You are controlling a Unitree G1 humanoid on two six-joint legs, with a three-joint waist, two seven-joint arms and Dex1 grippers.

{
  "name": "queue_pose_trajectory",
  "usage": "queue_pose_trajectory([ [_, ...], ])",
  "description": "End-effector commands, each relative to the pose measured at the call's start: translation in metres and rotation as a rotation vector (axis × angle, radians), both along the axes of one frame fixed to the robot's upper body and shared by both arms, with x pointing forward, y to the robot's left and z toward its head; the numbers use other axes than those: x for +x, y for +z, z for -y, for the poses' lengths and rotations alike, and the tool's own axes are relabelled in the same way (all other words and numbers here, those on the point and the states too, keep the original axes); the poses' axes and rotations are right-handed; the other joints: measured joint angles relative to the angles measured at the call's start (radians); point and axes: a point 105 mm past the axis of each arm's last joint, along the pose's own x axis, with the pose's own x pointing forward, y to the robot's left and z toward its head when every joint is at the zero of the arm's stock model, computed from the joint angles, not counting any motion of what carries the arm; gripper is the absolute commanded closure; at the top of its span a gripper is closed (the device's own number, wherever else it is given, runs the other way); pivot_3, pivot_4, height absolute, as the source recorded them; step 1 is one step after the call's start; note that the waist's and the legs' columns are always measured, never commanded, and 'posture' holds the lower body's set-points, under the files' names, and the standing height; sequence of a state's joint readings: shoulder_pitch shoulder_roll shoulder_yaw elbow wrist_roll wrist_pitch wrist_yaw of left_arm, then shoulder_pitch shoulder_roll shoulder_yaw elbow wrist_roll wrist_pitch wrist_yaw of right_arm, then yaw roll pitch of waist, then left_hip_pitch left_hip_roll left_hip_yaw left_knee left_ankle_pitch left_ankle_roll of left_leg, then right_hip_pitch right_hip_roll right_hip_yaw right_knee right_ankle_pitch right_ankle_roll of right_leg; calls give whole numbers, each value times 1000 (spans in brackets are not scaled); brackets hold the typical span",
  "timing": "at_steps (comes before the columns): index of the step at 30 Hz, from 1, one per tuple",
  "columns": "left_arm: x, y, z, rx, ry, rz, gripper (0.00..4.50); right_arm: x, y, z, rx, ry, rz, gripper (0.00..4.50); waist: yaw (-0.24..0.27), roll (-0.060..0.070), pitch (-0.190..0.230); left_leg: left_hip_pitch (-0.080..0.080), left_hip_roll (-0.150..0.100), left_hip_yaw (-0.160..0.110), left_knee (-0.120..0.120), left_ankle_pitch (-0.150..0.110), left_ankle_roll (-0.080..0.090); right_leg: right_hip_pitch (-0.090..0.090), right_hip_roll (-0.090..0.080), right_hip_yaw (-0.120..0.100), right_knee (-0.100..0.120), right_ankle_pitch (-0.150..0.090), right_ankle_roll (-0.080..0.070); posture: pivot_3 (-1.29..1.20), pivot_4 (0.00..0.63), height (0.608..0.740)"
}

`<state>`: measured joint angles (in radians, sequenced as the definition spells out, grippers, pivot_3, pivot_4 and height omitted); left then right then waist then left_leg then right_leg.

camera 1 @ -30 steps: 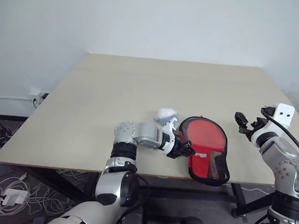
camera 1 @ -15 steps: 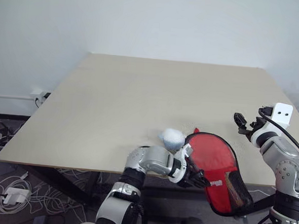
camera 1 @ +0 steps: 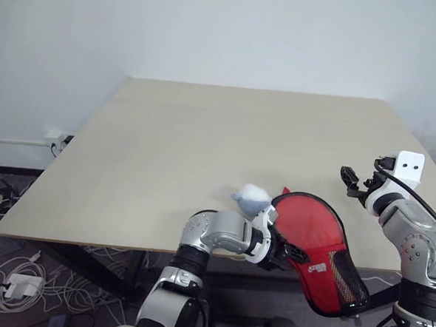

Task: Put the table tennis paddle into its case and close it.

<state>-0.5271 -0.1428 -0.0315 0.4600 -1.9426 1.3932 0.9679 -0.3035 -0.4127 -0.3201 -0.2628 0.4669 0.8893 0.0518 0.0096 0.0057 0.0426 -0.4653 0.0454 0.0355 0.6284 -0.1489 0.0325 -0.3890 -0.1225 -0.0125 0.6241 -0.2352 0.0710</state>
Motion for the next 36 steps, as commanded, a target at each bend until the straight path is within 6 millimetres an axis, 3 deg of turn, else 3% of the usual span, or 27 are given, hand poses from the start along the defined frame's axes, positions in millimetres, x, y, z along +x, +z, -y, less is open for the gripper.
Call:
queue_pose_trajectory([
  [1,10,18,-4,-57,-10,60,2454,4,17,-2,-33,25,54,0,0,0,0,0,0,0,0,0,0,0,0,0,0,0,0,0,0,715],
  [14,18,81,-59,-222,-214,407,2454,3,23,-22,43,182,50,0,-7,0,0,0,0,1,-2,0,0,-1,0,0,0,0,0,0,0,715],
  [20,51,122,-86,-213,-79,782,2454,-21,18,-47,38,406,-15,0,-6,1,0,0,0,2,-4,0,-1,-1,0,0,0,0,0,0,0,715],
  [23,90,126,-100,-131,26,936,2410,-29,3,-60,24,464,-66,617,-6,1,0,1,1,3,-7,1,-3,-2,0,0,0,0,0,0,0,715],
  [27,126,115,-112,16,57,1099,2410,-31,-10,-78,35,505,-92,2029,-6,1,0,2,1,4,-11,2,-3,-3,0,0,-1,1,-1,0,0,715],
  [32,138,98,-111,64,4,1154,2410,-30,-30,-90,63,515,-145,3852,-6,0,1,0,1,3,-13,2,-4,-6,0,0,-2,0,-1,0,0,715],
  [36,130,92,-102,8,-71,1157,2410,-30,-48,-87,67,484,-194,3852,-5,-1,1,-1,1,3,-12,2,-4,-5,0,0,-2,0,0,0,0,715],
])
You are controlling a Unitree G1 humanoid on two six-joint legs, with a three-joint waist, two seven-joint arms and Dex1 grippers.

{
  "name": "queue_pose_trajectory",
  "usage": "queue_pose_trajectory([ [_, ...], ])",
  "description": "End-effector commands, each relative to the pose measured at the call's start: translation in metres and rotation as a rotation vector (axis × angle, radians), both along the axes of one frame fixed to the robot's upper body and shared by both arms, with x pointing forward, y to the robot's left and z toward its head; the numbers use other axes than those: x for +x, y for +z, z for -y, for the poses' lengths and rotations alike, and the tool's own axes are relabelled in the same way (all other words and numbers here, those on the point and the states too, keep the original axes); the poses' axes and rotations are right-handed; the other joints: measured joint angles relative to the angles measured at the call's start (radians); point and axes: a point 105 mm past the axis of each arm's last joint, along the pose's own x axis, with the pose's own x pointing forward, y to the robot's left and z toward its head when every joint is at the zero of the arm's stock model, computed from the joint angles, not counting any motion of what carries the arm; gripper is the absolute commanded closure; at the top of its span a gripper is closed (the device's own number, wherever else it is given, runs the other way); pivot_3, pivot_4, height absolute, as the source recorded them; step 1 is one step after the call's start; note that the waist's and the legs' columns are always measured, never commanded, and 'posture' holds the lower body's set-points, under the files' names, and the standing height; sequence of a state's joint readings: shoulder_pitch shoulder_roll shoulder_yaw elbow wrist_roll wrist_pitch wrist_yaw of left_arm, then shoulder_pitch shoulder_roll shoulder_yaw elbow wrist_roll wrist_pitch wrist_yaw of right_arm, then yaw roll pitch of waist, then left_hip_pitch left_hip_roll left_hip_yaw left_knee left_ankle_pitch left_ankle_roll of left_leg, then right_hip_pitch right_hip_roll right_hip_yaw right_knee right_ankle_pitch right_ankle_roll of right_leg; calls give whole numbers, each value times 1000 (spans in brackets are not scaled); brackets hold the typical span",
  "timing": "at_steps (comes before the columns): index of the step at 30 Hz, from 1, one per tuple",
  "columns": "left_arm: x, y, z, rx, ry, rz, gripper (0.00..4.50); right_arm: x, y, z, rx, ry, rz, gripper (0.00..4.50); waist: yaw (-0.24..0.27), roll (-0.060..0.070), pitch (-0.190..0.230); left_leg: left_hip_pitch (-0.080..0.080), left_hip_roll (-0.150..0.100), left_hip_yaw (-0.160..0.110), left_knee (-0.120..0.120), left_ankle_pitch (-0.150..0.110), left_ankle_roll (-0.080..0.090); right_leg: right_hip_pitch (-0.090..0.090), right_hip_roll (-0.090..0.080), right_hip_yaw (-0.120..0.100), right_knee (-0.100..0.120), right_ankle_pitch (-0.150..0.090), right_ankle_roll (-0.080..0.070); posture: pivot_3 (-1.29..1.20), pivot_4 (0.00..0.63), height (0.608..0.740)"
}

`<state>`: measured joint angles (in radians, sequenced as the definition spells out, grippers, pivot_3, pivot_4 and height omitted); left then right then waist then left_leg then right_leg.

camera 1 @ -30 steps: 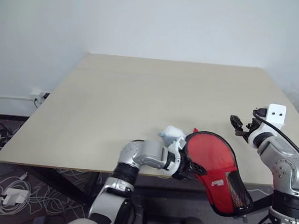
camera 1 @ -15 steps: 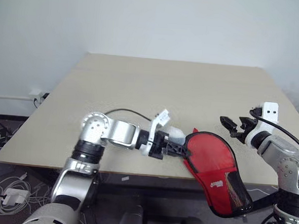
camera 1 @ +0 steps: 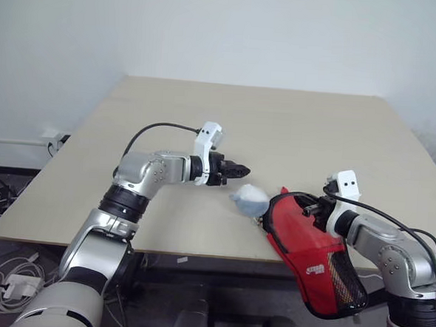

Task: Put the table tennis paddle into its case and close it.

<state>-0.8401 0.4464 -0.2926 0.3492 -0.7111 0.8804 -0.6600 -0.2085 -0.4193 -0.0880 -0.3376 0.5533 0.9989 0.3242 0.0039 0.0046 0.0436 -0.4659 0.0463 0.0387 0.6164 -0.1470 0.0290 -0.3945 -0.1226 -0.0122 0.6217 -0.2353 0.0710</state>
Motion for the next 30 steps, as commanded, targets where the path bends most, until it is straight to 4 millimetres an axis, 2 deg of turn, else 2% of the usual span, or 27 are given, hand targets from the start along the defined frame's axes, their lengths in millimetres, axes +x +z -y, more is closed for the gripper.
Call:
queue_pose_trajectory([
  [1,-1,18,10,-49,-64,63,2410,3,-5,7,-11,-43,7,3852,0,0,0,0,0,0,0,0,0,0,0,0,0,0,0,0,0,715],
  [4,-5,15,11,-49,-96,50,1543,2,-12,9,-26,-54,-5,3889,-2,0,0,0,0,0,1,0,0,0,0,0,1,0,0,0,0,715],
  [8,-14,6,8,7,-152,40,56,-1,-20,8,-23,-55,-25,3889,-4,0,0,1,1,-1,1,0,0,1,1,0,2,0,1,0,0,715],
  [11,-17,-4,3,80,-183,70,23,-3,-25,7,-35,-60,-35,3889,-6,0,0,1,1,-1,1,0,0,1,1,0,2,0,0,0,0,715],
  [16,-11,-16,-3,181,-177,128,23,-2,-31,6,-42,-66,-46,3889,-1,0,0,1,1,-1,4,0,0,2,1,0,2,0,1,0,0,715],
  [20,-13,-21,4,144,-188,97,23,1,-32,8,-47,-84,-47,3889,0,-1,0,1,1,-1,4,0,0,2,1,0,2,0,1,0,0,715],
  [24,-14,-40,11,165,-193,54,23,4,-32,8,-53,-90,-44,3889,-1,-1,0,1,1,-1,5,0,1,2,1,0,2,0,1,0,0,715],
  [29,-17,-47,20,130,-210,1,23,4,-34,10,-64,-97,-51,3889,0,-1,0,1,1,-1,6,0,1,3,1,0,2,0,1,0,0,715],
  [30,-14,-49,21,132,-195,-6,192,4,-34,10,-64,-96,-52,3889,0,-1,0,1,1,-1,6,0,1,3,1,0,2,0,1,0,0,715],
])
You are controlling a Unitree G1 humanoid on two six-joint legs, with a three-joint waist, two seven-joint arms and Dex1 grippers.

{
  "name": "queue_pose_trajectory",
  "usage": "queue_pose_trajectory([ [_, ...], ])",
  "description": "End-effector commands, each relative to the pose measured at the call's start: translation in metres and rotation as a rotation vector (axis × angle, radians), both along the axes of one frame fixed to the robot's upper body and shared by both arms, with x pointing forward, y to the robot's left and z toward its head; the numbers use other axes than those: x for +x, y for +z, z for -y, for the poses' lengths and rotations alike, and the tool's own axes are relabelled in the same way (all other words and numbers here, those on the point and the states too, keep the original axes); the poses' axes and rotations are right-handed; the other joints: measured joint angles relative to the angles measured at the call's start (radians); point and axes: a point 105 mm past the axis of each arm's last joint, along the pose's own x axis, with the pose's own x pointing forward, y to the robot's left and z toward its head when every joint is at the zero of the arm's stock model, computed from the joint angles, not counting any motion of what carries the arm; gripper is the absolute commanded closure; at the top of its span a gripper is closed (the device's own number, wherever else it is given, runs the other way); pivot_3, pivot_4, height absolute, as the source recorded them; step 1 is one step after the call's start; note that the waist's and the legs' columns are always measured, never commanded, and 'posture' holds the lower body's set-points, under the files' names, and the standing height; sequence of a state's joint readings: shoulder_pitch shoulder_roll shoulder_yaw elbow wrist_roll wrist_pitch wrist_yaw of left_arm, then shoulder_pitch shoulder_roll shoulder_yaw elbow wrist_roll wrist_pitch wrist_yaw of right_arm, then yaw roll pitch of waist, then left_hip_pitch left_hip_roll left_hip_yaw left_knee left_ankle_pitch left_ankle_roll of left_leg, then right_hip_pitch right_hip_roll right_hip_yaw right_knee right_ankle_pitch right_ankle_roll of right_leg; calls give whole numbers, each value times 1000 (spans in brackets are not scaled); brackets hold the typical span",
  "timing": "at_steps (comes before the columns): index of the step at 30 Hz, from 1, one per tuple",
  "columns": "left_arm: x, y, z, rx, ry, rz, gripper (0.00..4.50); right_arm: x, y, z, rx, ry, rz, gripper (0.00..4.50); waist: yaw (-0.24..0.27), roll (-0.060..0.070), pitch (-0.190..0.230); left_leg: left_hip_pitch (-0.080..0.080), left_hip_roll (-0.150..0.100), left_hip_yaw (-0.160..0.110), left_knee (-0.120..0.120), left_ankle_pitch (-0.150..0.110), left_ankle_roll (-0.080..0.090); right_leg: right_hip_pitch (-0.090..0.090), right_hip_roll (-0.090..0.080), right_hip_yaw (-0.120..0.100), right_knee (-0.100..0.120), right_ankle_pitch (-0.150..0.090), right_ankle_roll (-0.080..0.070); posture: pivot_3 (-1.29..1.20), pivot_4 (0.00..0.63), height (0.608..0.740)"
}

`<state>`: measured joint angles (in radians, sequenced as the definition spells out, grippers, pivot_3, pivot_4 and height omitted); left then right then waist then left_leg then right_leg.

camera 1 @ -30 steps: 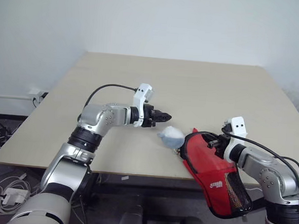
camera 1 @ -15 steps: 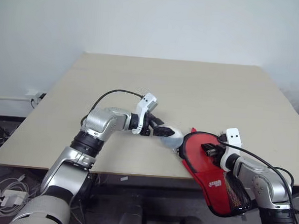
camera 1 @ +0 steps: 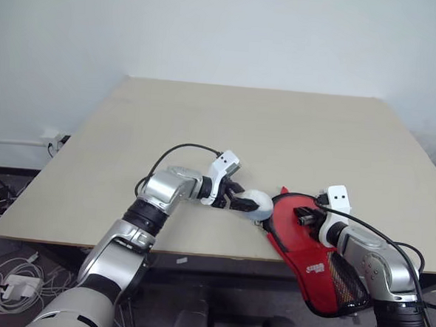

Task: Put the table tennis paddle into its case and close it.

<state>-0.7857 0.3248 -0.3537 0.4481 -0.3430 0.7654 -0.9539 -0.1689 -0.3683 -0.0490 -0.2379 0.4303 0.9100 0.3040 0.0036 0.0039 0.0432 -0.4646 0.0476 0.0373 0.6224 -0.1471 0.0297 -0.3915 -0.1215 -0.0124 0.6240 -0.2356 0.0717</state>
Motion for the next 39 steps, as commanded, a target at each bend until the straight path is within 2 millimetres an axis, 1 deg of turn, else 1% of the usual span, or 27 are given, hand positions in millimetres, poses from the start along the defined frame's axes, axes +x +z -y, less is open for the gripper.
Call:
queue_pose_trajectory([
  [1,6,1,2,-2,25,-1,389,2,-1,2,-10,-14,-5,3889,0,0,0,0,0,0,0,0,0,0,0,0,0,0,0,0,0,715],
  [3,6,1,4,-18,16,-2,903,1,-2,1,-17,-6,-11,3889,0,0,0,0,0,0,1,0,0,0,0,0,0,0,0,0,0,715],
  [5,8,3,6,-29,20,-5,1601,-2,-7,1,-41,6,-34,3889,0,0,0,0,0,0,1,0,0,0,0,0,1,0,0,0,0,715],
  [8,10,3,7,-17,17,12,2552,-10,-25,4,-101,17,-119,3889,0,-2,-2,0,0,-1,2,0,0,1,0,0,1,0,0,0,0,715],
  [9,12,3,7,-3,23,24,2902,-12,-29,4,-110,20,-136,3889,0,-3,-2,0,0,-1,2,0,0,1,0,0,1,0,0,0,0,715],
  [12,24,5,5,25,74,65,3704,-16,-38,6,-130,17,-189,3889,1,-6,-4,1,0,-1,2,0,0,2,0,-1,0,0,0,0,0,715],
  [15,38,13,2,17,135,91,3704,-21,-49,8,-166,24,-246,3889,1,-10,-6,1,0,-1,2,0,0,2,0,-1,0,0,0,0,0,715],
  [18,51,24,-1,-6,197,113,3704,-22,-54,6,-152,19,-285,3889,0,-11,-7,1,1,-2,2,0,0,2,0,-2,1,0,0,0,0,715],
  [21,61,31,-3,-11,231,140,3704,-20,-54,7,-137,0,-302,3889,0,-13,-8,1,1,-2,2,0,0,2,1,-2,1,0,1,0,0,715],
  [24,76,48,-2,-45,288,206,3704,-17,-52,8,-130,-11,-301,3889,0,-14,-9,1,1,-2,2,0,0,2,1,-2,1,0,1,0,0,715],
  [26,82,58,2,-70,305,229,3704,-17,-52,7,-132,-10,-298,3889,0,-16,-10,1,1,-2,2,0,0,2,1,-2,1,0,1,0,0,715],
  [30,88,68,13,-50,295,311,3704,-17,-50,3,-132,6,-287,3889,-1,-16,-10,1,1,-2,2,0,0,2,1,-2,1,0,1,0,0,715],
  [33,91,74,27,-58,301,341,3704,-18,-50,1,-130,10,-283,3889,-1,-16,-10,1,1,-2,2,0,0,2,1,-2,1,0,1,0,0,715],
  [35,92,74,37,-44,316,363,3704,-19,-50,-1,-129,17,-279,3889,-1,-16,-10,1,1,-1,2,0,0,2,1,-2,1,0,1,0,0,715],
  [39,95,76,50,-19,363,403,3704,-19,-48,-3,-127,18,-268,3889,0,-16,-10,1,1,-2,2,0,0,2,1,-2,1,-1,1,0,0,715],
])
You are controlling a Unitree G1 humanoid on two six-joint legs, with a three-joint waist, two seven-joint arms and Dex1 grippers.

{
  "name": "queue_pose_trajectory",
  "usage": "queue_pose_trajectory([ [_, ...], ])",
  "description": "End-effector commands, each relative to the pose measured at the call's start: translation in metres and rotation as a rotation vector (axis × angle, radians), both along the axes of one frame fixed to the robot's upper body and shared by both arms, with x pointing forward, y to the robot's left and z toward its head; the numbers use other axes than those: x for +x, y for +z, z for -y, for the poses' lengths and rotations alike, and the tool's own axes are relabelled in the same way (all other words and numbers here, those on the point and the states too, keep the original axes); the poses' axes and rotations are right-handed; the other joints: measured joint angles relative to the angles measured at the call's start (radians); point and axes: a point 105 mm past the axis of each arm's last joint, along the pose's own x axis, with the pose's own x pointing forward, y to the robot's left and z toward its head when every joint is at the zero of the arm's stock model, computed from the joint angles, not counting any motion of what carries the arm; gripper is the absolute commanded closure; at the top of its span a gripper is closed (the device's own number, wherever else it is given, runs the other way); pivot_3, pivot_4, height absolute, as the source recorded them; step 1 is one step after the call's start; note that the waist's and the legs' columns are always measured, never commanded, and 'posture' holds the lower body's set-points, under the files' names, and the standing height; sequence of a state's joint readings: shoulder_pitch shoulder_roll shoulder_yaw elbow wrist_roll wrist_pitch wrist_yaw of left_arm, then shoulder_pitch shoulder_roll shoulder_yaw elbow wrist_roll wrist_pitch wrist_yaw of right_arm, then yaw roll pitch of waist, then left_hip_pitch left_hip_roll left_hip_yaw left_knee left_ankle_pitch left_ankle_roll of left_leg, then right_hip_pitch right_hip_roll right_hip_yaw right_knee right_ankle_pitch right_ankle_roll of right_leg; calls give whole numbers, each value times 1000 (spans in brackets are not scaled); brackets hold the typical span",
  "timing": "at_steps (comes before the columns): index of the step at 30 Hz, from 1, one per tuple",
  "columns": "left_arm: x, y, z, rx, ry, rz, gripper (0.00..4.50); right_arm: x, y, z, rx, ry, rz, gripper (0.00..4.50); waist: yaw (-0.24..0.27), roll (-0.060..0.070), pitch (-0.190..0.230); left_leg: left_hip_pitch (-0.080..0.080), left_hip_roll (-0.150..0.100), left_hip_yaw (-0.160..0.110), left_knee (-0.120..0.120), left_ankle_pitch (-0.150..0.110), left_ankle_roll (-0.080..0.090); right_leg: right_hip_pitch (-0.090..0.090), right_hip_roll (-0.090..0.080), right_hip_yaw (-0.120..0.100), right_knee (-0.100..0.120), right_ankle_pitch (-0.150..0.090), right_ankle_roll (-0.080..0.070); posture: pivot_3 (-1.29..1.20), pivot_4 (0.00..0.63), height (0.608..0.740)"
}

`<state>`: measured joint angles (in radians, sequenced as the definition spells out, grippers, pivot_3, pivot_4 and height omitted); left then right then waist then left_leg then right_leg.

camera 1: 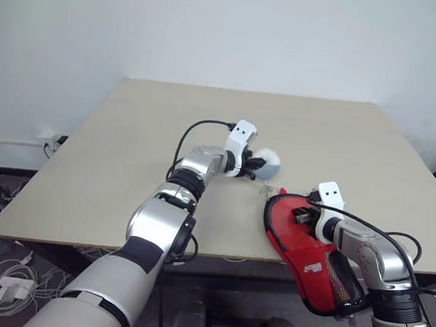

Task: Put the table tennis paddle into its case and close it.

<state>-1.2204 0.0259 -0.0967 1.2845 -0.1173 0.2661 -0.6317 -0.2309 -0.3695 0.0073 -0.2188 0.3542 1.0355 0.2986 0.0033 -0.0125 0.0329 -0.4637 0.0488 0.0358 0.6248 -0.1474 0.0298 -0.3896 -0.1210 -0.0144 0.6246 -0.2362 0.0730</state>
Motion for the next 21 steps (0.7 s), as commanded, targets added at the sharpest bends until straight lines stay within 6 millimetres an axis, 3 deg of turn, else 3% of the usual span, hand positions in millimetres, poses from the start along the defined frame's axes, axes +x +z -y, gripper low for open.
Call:
queue_pose_trajectory([
  [1,16,46,10,-22,64,170,3704,-21,-38,3,-31,-16,-170,3889,0,0,0,0,0,0,0,0,0,0,0,0,0,0,0,0,0,715],
  [13,10,59,50,-23,63,282,3704,-28,-37,-2,-35,-8,-149,3889,1,0,0,0,0,0,0,0,0,0,0,0,0,-1,1,0,0,715],
  [21,-11,52,86,-34,-37,285,3704,-31,-34,-10,-23,25,-138,3889,0,1,0,0,0,0,0,0,0,0,0,0,-1,-1,1,0,0,715],
])
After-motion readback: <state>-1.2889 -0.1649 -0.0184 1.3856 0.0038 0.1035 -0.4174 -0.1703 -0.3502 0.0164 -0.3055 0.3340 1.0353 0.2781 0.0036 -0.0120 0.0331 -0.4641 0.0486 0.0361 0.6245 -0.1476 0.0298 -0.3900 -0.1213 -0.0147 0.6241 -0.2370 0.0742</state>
